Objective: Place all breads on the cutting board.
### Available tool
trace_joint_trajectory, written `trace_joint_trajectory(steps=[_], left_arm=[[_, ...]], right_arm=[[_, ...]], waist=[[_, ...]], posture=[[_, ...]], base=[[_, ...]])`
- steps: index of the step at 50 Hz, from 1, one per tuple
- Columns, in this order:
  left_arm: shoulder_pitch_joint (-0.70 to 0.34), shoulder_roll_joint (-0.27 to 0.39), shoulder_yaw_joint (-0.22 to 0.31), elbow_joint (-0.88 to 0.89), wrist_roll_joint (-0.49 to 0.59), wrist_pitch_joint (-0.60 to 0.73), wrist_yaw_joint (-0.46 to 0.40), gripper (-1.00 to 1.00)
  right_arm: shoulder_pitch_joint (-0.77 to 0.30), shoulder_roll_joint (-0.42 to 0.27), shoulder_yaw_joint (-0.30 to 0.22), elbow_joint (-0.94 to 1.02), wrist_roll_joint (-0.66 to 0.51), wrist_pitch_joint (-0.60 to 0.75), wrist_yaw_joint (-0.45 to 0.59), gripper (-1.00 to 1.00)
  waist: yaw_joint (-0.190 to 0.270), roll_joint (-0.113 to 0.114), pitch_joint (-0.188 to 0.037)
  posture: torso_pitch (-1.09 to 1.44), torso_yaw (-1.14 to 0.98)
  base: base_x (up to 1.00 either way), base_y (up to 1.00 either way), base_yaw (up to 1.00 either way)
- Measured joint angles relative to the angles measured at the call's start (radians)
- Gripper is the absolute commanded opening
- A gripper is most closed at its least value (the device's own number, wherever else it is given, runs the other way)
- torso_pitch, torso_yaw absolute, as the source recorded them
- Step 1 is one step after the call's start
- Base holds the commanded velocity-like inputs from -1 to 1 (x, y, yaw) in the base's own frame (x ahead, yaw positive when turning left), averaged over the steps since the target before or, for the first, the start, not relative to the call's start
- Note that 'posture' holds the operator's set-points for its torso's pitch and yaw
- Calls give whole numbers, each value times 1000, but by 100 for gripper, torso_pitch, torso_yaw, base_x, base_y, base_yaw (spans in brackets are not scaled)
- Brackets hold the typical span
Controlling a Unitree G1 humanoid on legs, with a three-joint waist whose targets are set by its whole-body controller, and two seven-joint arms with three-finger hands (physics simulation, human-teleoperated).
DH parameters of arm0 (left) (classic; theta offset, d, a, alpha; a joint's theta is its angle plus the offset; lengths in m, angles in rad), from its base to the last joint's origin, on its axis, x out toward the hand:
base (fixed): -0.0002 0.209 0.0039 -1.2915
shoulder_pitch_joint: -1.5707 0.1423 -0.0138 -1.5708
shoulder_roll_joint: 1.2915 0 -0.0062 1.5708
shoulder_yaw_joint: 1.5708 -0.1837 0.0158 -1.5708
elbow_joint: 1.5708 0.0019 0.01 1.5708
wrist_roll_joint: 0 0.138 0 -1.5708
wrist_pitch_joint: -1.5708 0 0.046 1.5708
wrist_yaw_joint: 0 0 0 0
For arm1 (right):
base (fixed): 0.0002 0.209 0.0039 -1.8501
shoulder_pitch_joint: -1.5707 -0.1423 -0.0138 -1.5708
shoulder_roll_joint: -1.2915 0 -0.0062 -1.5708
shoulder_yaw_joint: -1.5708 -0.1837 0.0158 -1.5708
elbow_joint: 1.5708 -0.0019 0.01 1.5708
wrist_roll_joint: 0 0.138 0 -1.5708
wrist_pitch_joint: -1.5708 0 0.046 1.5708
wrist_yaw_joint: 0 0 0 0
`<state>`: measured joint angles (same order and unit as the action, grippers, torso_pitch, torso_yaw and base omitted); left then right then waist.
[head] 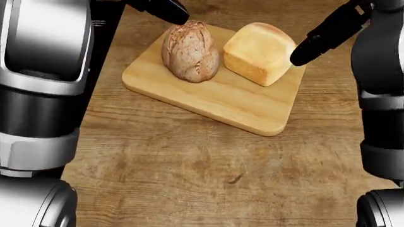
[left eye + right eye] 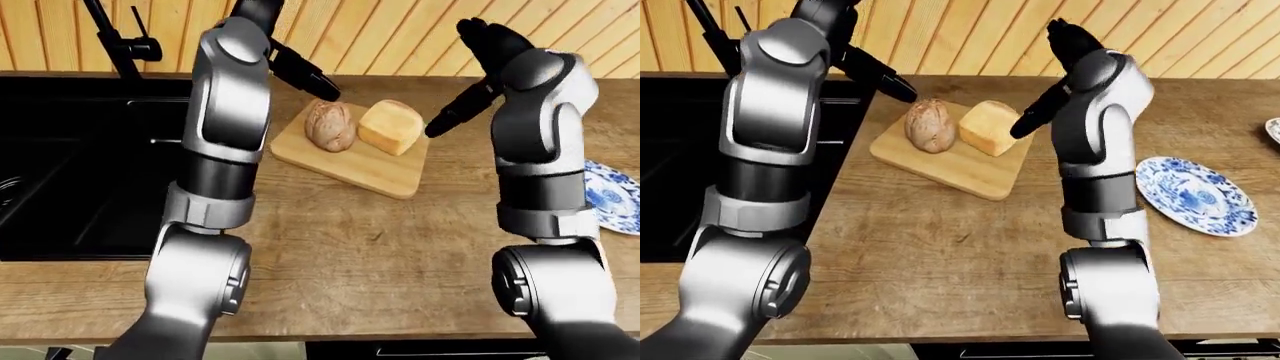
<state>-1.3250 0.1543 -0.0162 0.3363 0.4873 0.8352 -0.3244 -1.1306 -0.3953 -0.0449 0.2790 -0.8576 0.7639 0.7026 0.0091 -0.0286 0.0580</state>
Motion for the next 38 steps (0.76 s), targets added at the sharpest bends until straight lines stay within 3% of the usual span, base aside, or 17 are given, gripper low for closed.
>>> trace_joint_trajectory(steps=[7, 14, 21, 25, 30, 35, 38], left_arm=[[128, 44, 3, -199, 70, 60, -106, 100], [244, 83, -15, -505, 172, 190, -311, 100], [284, 162, 16, -744, 298, 338, -513, 100], [346, 226, 84, -852, 348, 384, -593, 100], [439, 324, 199, -923, 332, 424, -640, 100], [527, 406, 309, -1009, 268, 453, -632, 100], [596, 434, 385, -1063, 208, 452, -609, 100]], right_arm=[[89, -59, -72, -183, -51, 59, 117, 100], [149, -110, -94, -393, -88, 132, 225, 100], [230, -177, -149, -528, -107, 165, 312, 100], [297, -236, -195, -636, -119, 196, 382, 100], [370, -319, -266, -739, -117, 224, 462, 100], [522, -381, -394, -894, -78, 261, 541, 100], [612, -402, -483, -932, -27, 274, 546, 100]], waist=[[-5, 6, 2], [-6, 8, 7], [-5, 5, 7], [-5, 8, 8], [-6, 7, 11], [-8, 7, -3], [-16, 21, -14]], posture=[[0, 0], [0, 0], [0, 0], [0, 0], [0, 0], [0, 0], [0, 0]], base=[[0, 0, 0], [0, 0, 0], [0, 0, 0], [0, 0, 0], [0, 0, 0], [0, 0, 0], [0, 0, 0]])
